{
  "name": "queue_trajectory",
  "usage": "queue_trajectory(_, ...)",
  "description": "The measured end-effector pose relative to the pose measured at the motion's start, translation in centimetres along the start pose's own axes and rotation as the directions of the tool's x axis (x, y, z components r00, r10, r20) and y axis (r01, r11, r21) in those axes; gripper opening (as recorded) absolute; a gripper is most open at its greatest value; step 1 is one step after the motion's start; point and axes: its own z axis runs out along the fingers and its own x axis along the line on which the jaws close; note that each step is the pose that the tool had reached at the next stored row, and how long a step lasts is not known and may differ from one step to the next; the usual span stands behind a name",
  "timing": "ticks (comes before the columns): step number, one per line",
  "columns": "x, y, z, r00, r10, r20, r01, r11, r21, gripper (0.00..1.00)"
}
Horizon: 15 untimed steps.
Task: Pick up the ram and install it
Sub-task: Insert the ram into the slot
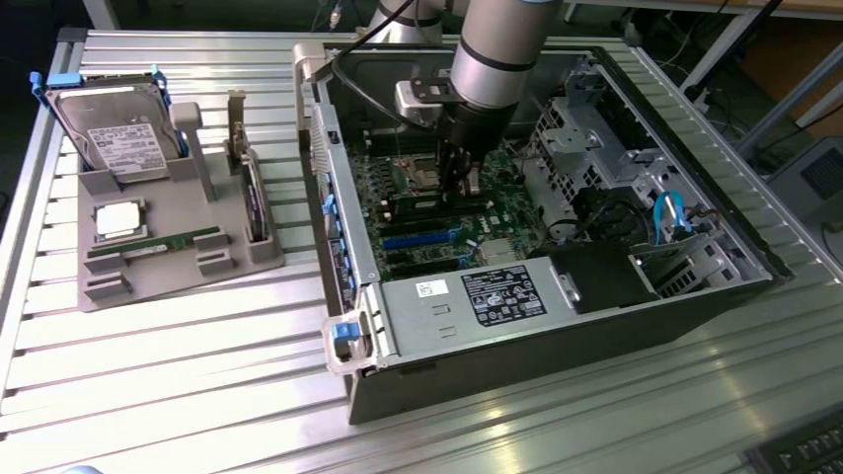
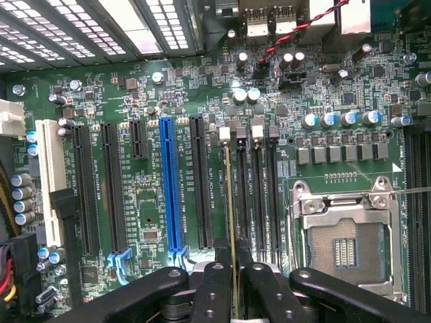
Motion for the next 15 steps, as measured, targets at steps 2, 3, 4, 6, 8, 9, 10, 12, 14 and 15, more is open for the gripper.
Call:
queue_trajectory(2, 0.00, 0.00, 0.00, 1.0000, -0.002, -0.0002, 0.002, 1.0000, -0.0004, 0.14)
queue_trajectory(3, 0.00, 0.00, 0.02, 1.0000, -0.004, -0.0002, 0.004, 1.0000, -0.0005, 0.14)
queue_trajectory(4, -0.01, 0.00, 0.06, 1.0000, -0.007, -0.0002, 0.007, 1.0000, -0.0005, 0.14)
queue_trajectory(6, 0.00, 0.06, 0.12, 1.0000, -0.010, -0.0003, 0.010, 1.0000, -0.0010, 0.14)
queue_trajectory(8, -0.03, 0.09, 0.17, 0.9999, -0.010, -0.0001, 0.010, 0.9999, -0.0011, 0.14)
queue_trajectory(9, -0.04, 0.09, 0.19, 0.9999, -0.010, -0.0001, 0.010, 0.9999, -0.0014, 0.14)
queue_trajectory(10, -0.08, 0.10, 0.22, 0.9999, -0.010, -0.0004, 0.010, 0.9999, -0.0019, 0.14)
queue_trajectory(12, -0.15, 0.11, 0.36, 0.9999, -0.010, -0.0002, 0.010, 0.9999, -0.0022, 0.14)
queue_trajectory(14, -0.20, 0.11, 0.48, 0.9999, -0.010, -0.0004, 0.010, 0.9999, -0.0023, 0.14)
queue_trajectory(15, -0.22, 0.12, 0.52, 0.9999, -0.010, -0.0003, 0.010, 0.9999, -0.0023, 0.14)
